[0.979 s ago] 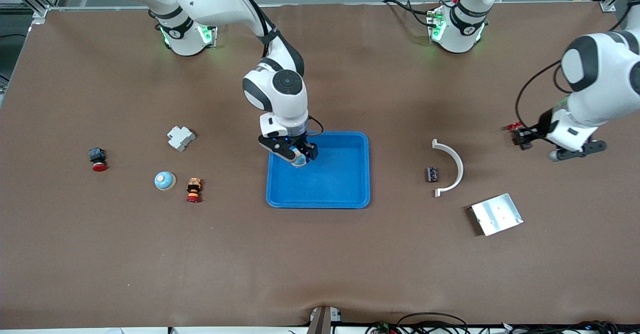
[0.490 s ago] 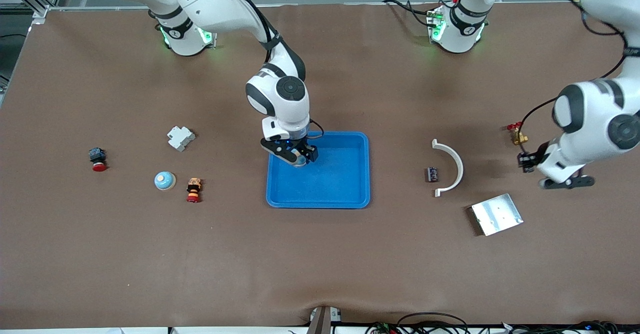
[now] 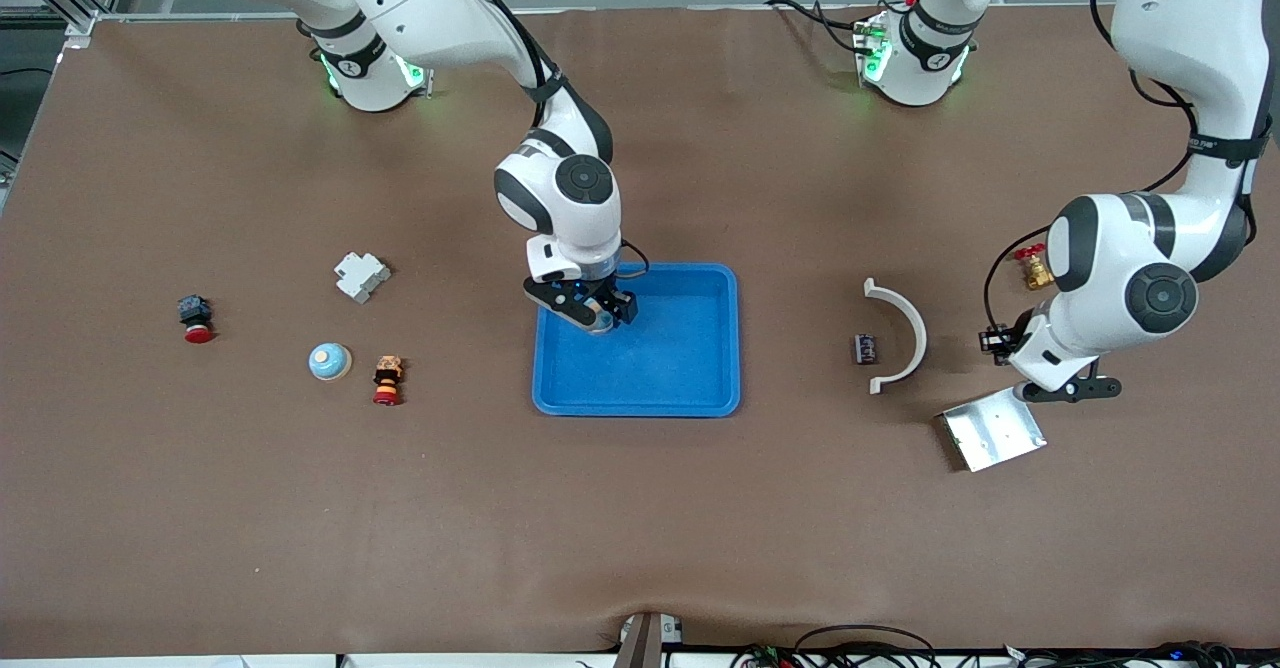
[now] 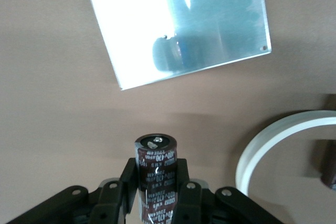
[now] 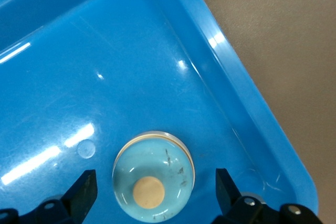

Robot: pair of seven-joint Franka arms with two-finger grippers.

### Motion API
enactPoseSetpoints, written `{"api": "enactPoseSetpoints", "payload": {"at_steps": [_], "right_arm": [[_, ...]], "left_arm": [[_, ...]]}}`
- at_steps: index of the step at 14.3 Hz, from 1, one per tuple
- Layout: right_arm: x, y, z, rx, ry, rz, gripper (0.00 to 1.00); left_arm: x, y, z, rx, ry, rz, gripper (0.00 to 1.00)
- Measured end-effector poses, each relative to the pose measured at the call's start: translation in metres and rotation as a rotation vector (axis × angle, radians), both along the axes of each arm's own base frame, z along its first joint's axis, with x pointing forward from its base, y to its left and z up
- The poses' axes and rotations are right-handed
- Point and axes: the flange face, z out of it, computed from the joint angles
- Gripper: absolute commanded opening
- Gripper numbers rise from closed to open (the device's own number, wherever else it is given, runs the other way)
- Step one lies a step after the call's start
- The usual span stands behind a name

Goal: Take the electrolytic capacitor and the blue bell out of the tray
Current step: 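Place the capacitor beside the white arc while the right gripper grasps the bell, then carry the second bell toward the first bell with the right gripper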

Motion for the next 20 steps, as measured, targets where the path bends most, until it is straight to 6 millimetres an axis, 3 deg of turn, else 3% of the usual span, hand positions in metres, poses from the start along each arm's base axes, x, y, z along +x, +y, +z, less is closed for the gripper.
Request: {"api": "enactPoseSetpoints", "payload": {"at_steps": [6, 8, 10, 16, 20], "right_arm": [[0.001, 0.003, -0.013, -0.008, 0.008, 0.002, 0.98], [0.002, 0.003, -0.014, -0.009, 0.006, 0.005, 0.63], [0.003, 0.004, -0.012, -0.015, -0.006, 0.019, 0.03], [0.010, 0.002, -0.008, -0.018, -0.014, 0.010, 0.00], [0.028, -0.014, 0.022, -0.034, -0.016, -0.014, 0.00]], "left_arm": [[-0.002, -0.018, -0.039, -0.006, 0.040, -0.008, 0.00], [-0.002, -0.022, -0.047, -0.007, 0.048, -0.015, 0.00], [-0.002, -0.027, -0.051, -0.007, 0.054, -0.023, 0.00], [-0.004, -0.038, -0.058, -0.008, 0.066, -0.040, 0.01], [-0.005, -0.037, -0.061, -0.007, 0.070, -0.039, 0.01]]}}
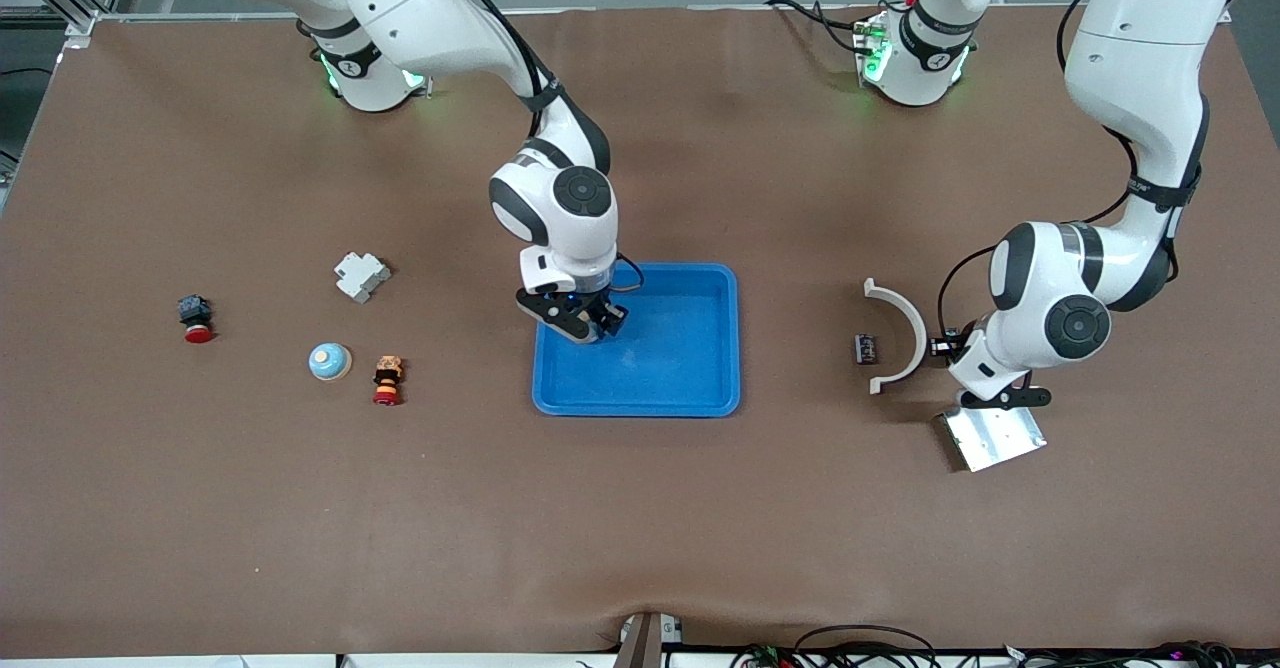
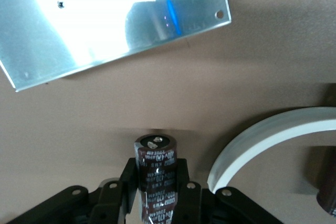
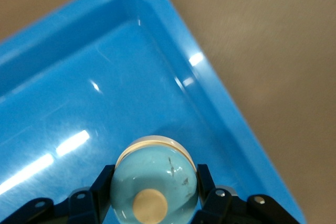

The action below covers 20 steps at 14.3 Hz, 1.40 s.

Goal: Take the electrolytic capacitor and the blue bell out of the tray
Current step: 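Carry the second bell toward the first bell with the right gripper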

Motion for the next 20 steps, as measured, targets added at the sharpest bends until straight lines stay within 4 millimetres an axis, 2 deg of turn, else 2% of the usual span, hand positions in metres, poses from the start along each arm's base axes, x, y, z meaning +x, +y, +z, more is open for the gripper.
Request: {"api": "enactPoseSetpoints", "payload": {"at_steps": [3, 5, 9, 11, 12, 16, 18, 20], "right_arm": [[0.013, -0.027, 0.036, 0.002, -0.011, 0.022, 0.00], [0.015, -0.056, 0.055, -0.007, -0.006, 0.052, 0.00], [0.002, -0.119, 0.062, -0.038, 0.036, 0.118, 0.00], [-0.002, -0.148, 0.064, -0.030, 0.030, 0.149, 0.00], [-0.004, -0.163, 0.066, -0.021, 0.020, 0.165, 0.00], [-0.010, -0.248, 0.070, -0.034, 0.030, 0.251, 0.00], [-0.015, -0.291, 0.068, -0.035, 0.022, 0.292, 0.00], [-0.024, -0.332, 0.059, -0.037, 0.008, 0.343, 0.00]], "left_arm": [[-0.001, 0.001, -0.002, 0.000, 0.004, 0.002, 0.03], [-0.001, 0.005, -0.003, 0.001, 0.006, 0.006, 0.03], [-0.001, 0.008, -0.007, 0.001, 0.012, 0.011, 0.04], [-0.002, 0.008, -0.008, 0.001, 0.014, 0.011, 0.07], [-0.002, 0.008, -0.008, 0.001, 0.014, 0.011, 0.12], [-0.002, 0.008, -0.008, 0.002, 0.014, 0.012, 0.56], [-0.002, 0.009, -0.009, 0.002, 0.015, 0.013, 0.73], [-0.002, 0.009, -0.010, 0.002, 0.017, 0.014, 0.99]]}}
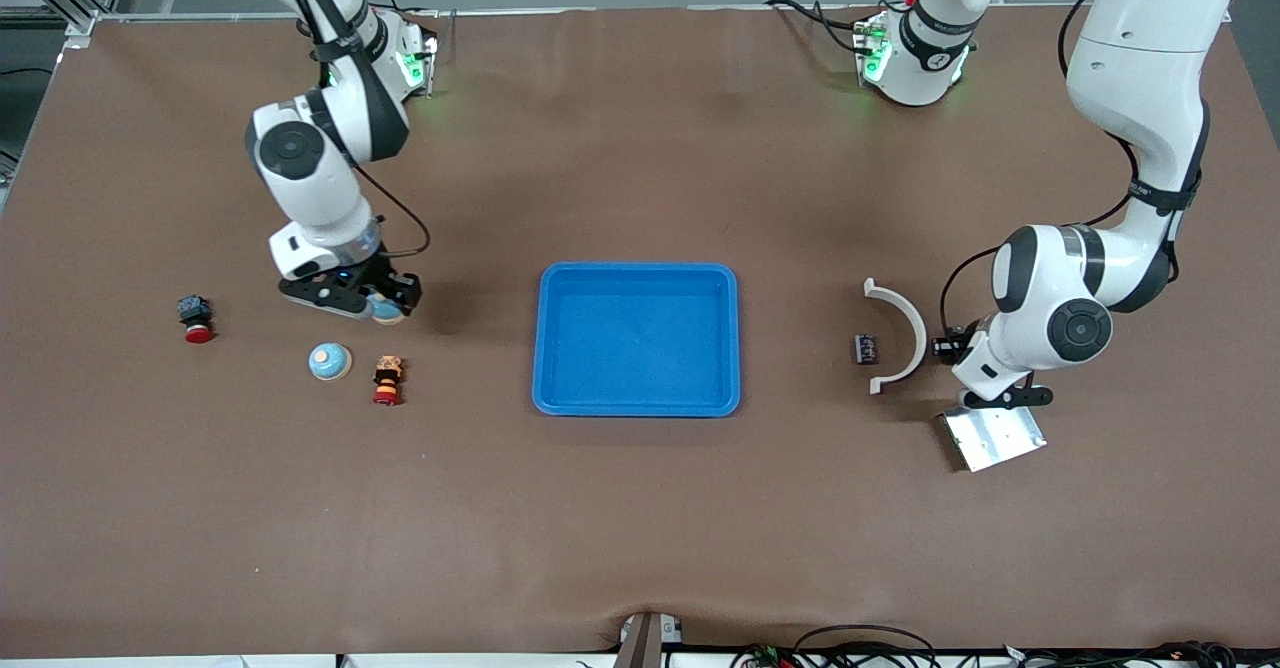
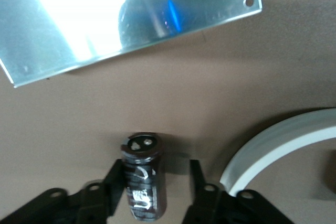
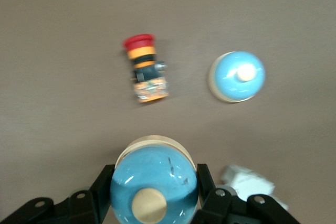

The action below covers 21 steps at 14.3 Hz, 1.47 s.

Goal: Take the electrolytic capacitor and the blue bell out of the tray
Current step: 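Carry the second bell toward the first bell with the right gripper, then lower the bell onto the table while the left gripper withdraws to rest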

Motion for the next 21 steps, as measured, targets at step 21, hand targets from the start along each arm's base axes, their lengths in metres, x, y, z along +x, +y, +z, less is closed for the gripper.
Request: {"api": "enactPoseSetpoints", "payload": {"at_steps": [21], "right_arm": [[-0.080, -0.208, -0.044, -0.046, 0.045, 0.122, 0.00]], "left_arm": [[-0.004, 0.065, 0.109, -0.023, 0.031, -0.025, 1.00]]}}
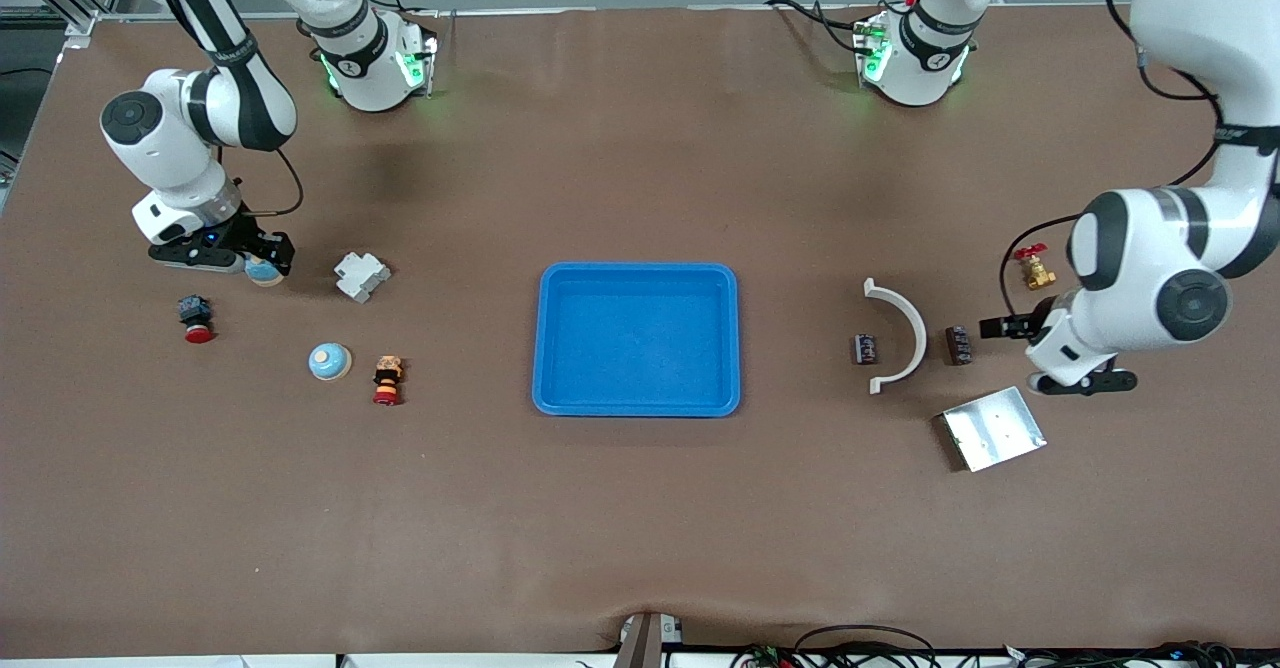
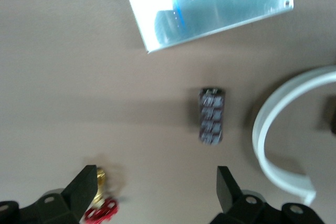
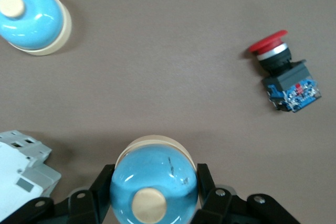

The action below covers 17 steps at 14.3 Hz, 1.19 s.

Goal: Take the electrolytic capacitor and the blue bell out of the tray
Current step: 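Lower the bell onto the table while the left gripper withdraws to rest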

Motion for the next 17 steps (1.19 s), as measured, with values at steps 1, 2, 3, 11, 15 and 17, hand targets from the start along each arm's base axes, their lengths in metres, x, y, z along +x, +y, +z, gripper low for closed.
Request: {"api": "enactPoseSetpoints", "payload": {"at_steps": [1, 2, 3, 11, 15, 17], "right_arm": [[-0.002, -0.003, -0.001, 0.000, 0.003, -0.005, 0.00], [-0.004, -0.007, -0.002, 0.000, 0.006, -0.008, 0.00], [-0.006, -0.011, -0.003, 0.000, 0.010, -0.010, 0.00], [-0.019, -0.028, -0.016, 0.008, 0.046, -0.035, 0.00], [-0.026, -0.028, -0.035, 0.024, 0.087, -0.045, 0.00], [-0.027, -0.029, -0.039, 0.028, 0.093, -0.050, 0.00]], "left_arm": [[-0.003, 0.007, 0.014, -0.022, 0.004, -0.010, 1.00], [-0.006, 0.012, 0.029, -0.041, 0.000, -0.012, 1.00], [-0.009, 0.014, 0.047, -0.052, -0.006, -0.012, 1.00], [-0.049, 0.002, 0.182, -0.086, -0.068, 0.003, 1.00], [-0.046, -0.007, 0.228, -0.085, -0.109, -0.016, 1.00], [-0.040, -0.027, 0.251, -0.076, -0.154, -0.003, 1.00]]}}
